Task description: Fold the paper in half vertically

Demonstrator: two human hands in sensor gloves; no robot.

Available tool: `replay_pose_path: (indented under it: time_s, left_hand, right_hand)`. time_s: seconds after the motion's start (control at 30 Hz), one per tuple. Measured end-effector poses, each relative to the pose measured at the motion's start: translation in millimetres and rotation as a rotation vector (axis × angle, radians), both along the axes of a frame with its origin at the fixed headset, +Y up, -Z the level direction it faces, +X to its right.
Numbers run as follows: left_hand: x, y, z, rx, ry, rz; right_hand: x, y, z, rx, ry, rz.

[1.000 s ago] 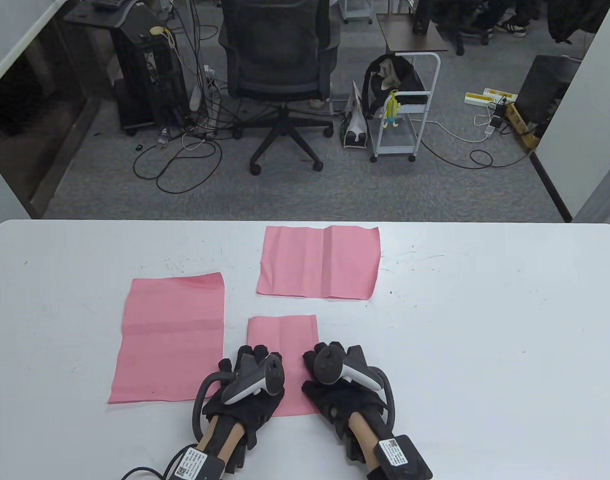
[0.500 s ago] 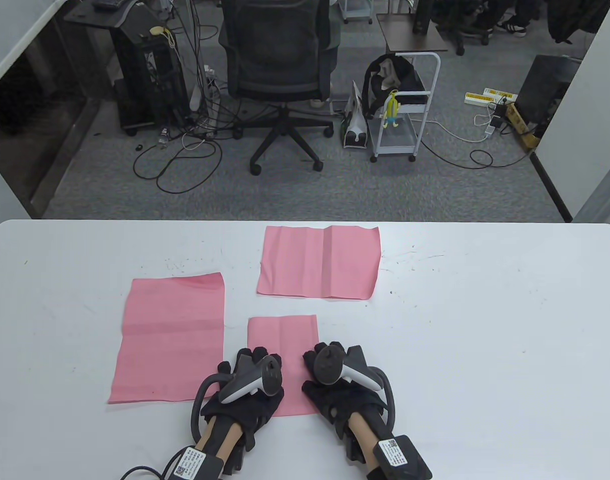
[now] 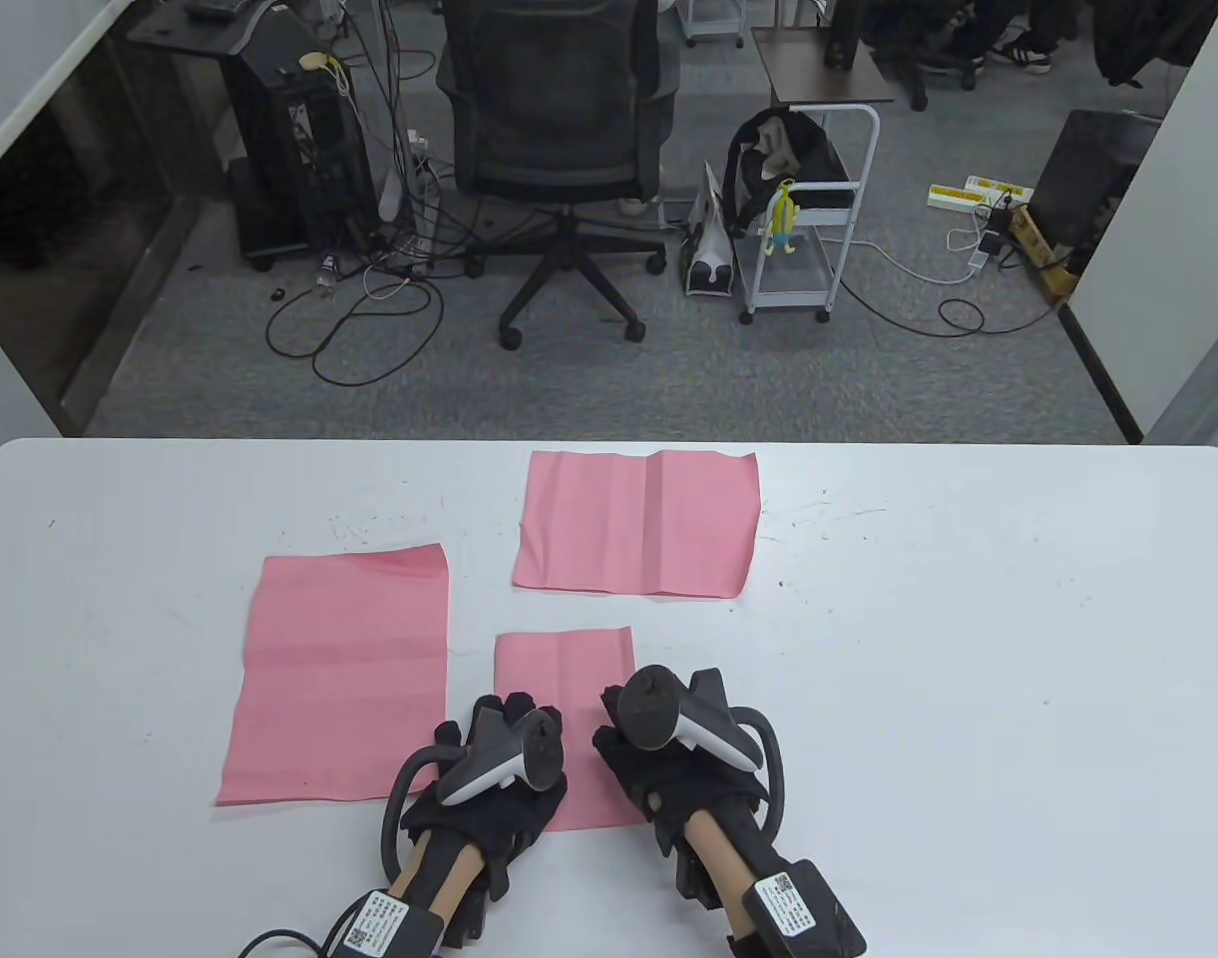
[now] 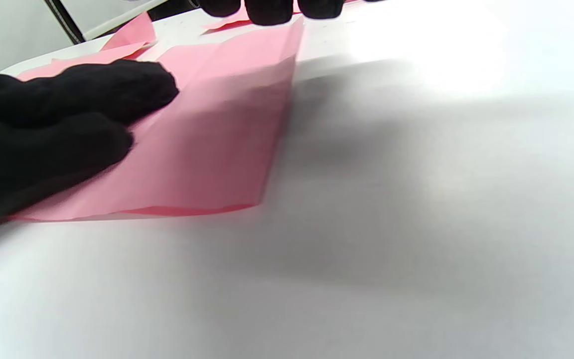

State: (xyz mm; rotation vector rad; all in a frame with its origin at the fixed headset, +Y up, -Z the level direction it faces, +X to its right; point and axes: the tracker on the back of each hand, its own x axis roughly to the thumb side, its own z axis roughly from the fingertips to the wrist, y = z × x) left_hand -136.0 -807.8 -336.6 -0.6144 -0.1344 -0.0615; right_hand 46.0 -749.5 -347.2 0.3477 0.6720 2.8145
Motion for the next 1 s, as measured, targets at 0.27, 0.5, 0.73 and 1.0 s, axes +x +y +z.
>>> replay_pose_path:
  time_s: [0.27,0.5,0.73,1.0]
  left_hand:
    - [0.9,0.0,0.1,0.000,-0.001,-0.001]
    - [1.4,0.0,0.2,0.000,-0.001,-0.003]
    - [1.4,-0.2,0.2,0.000,-0.002,0.002]
    - [1.1,-0.4,0.2,0.002,-0.003,0.005]
  right_hand:
    - [-0.9,-18.0,0.0,-0.052,-0.003,0.011]
    - [-4.2,-18.8,-1.4,-0.076,-0.001,0.046]
    - [-7.3,-19.7,-3.5,-0.078,-0.016,0.068]
    - [-9.8,-22.8,-28.0,-0.157,-0.075,0.043]
